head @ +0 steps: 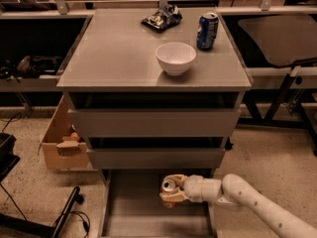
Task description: Place coke can into bottom drawer
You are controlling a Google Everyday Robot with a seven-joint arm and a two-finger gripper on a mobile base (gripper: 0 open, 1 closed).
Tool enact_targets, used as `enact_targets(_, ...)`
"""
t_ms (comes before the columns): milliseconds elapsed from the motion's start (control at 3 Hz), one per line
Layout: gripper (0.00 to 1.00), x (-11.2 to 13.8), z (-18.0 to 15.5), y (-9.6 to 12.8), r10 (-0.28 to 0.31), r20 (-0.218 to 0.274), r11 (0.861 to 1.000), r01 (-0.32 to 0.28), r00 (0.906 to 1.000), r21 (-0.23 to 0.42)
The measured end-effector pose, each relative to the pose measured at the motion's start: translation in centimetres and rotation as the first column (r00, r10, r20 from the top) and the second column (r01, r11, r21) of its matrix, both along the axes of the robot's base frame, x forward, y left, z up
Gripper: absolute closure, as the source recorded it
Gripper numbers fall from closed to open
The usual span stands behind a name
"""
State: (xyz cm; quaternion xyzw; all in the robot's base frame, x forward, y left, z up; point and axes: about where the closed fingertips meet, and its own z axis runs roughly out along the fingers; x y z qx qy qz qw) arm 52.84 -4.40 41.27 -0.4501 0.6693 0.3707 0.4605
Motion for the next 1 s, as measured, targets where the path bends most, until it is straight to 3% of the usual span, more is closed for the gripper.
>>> enact_targets(333, 1.0, -0.2, -1.0, 1.0, 0.016, -0.013, 1.0, -0.017, 0.9998, -0.004)
enact_targets(667, 1.0, -0.5, -4.7, 3.4, 0.069, -0.016, 0.998, -0.068, 0.9975, 0.011)
enact_targets(1000, 1.0, -0.5, -10.4, 6.2, 0.125, 0.015, 0.991, -0.125, 0.9921, 0.043)
